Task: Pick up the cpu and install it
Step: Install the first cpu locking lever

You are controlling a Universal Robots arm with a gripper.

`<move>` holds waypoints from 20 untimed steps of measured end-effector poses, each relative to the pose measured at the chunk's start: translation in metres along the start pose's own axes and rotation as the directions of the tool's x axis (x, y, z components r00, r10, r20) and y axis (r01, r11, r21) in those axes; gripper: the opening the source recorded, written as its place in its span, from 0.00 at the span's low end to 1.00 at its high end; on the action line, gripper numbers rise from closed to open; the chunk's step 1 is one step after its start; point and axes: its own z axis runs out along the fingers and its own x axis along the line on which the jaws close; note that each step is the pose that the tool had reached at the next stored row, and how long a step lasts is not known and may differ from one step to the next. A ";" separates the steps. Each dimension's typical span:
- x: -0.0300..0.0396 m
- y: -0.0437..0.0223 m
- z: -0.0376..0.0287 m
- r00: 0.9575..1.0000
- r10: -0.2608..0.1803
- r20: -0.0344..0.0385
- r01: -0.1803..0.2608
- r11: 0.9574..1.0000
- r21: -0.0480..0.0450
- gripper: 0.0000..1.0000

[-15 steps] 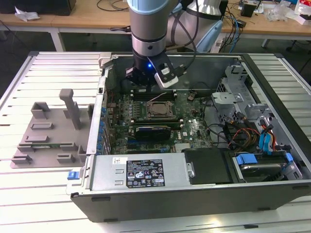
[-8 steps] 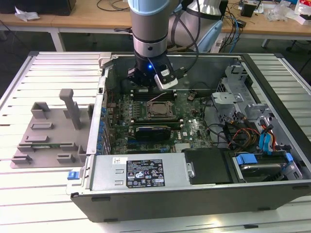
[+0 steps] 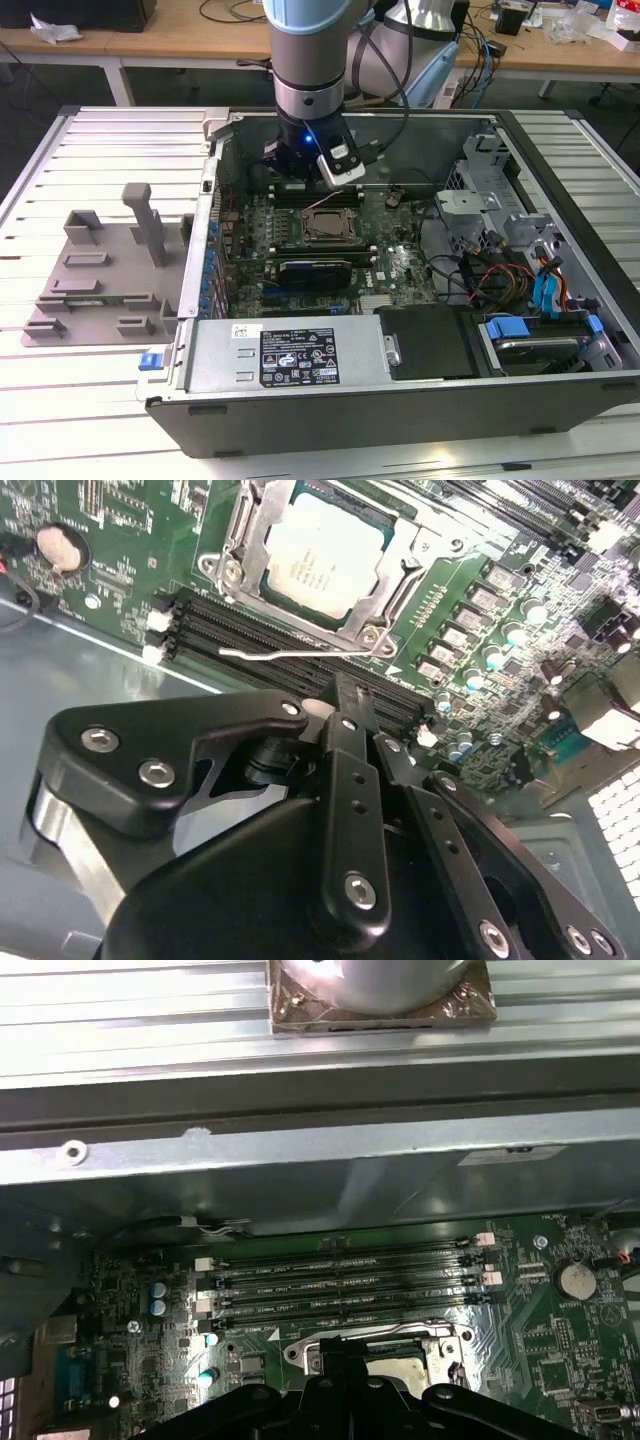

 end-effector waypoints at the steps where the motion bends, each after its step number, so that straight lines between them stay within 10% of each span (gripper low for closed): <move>1: -0.0004 -0.0003 0.0013 1.000 0.022 0.005 -0.022 1.000 0.001 0.11; 4: -0.0009 -0.0005 0.0024 0.999 0.045 0.011 -0.045 0.999 0.002 0.11; 6: -0.0008 -0.0010 0.0061 0.999 0.042 0.015 -0.043 0.998 0.035 0.11; 20: -0.0080 0.0020 0.0118 0.997 0.067 0.022 -0.068 0.997 0.040 0.11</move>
